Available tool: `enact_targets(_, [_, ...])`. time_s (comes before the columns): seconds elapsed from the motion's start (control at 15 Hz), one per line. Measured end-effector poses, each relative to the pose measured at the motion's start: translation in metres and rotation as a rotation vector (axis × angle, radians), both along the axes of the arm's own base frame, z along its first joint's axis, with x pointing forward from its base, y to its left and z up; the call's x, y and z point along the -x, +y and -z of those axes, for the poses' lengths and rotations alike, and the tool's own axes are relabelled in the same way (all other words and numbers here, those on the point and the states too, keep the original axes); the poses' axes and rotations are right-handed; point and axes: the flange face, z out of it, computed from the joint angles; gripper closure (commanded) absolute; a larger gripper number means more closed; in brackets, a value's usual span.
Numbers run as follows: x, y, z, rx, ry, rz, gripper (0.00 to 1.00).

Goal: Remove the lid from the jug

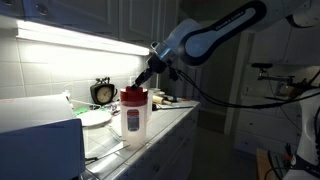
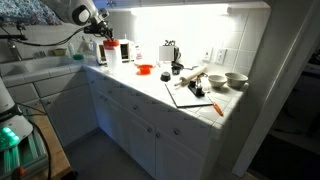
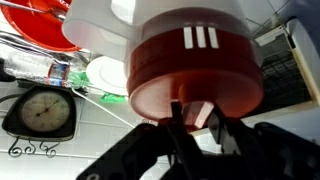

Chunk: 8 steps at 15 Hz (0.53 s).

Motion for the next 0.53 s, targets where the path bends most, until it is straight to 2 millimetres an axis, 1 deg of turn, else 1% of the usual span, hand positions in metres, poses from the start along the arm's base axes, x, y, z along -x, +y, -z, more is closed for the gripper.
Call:
enact_targets(0.2, [-0.001,-0.004,-0.002,-0.001,-0.009,0.013,0.92])
enact_targets(0.53, [-0.003,-0.009,-0.017,-0.021,-0.051,0.035,0.92])
